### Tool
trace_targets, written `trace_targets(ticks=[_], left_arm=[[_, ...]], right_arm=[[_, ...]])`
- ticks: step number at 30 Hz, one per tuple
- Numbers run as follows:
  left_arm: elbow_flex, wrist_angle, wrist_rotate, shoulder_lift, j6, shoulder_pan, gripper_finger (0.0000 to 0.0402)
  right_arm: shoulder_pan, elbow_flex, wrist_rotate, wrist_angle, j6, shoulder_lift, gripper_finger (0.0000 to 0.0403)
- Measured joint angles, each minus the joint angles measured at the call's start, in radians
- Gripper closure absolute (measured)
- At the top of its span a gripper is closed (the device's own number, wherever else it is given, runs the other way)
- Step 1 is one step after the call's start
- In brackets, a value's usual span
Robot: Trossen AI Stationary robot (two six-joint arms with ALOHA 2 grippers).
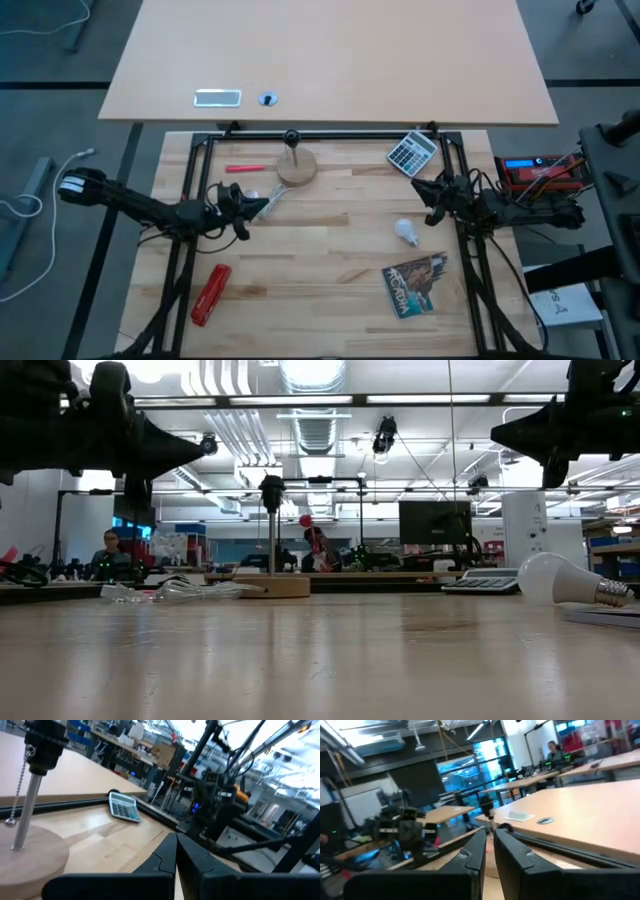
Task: Screw lightbulb
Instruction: Insert the lightbulb into the lamp
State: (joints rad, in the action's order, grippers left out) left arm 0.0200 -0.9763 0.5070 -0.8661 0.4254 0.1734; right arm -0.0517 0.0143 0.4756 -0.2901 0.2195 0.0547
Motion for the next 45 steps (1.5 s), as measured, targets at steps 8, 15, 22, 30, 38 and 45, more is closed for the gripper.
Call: trace_targets(ticks=[8, 15, 22, 30, 38, 45], left_arm=[[0.0, -0.062, 0.07, 0.0, 0.047, 0.0, 0.0402], [0.0, -0.09, 0.008, -0.013, 0.072, 0.001, 0.0402], [0.167, -0.104, -0.035, -0.105, 0.062, 0.004, 0.0402], [0.527, 0.0, -0.136, -0.294, -0.206, 0.004, 0.0402], [0.775, 0.437, -0.026, -0.406, -0.2, 0.004, 0.0402], [0.915, 0.726, -0.009, -0.5, -0.146, 0.009, 0.0402]], right_arm=[[0.0, 0.037, -0.244, -0.008, -0.055, 0.0, 0.0371], [0.0, 0.085, -0.244, 0.001, -0.082, 0.006, 0.0371], [0.0, 0.094, -0.24, 0.008, -0.167, 0.027, 0.0371], [0.0, 0.094, -0.24, 0.004, -0.168, 0.079, 0.0371], [0.0, 0.094, -0.24, 0.022, -0.149, 0.113, 0.0371], [0.0, 0.094, -0.24, 0.025, -0.145, 0.134, 0.0371]])
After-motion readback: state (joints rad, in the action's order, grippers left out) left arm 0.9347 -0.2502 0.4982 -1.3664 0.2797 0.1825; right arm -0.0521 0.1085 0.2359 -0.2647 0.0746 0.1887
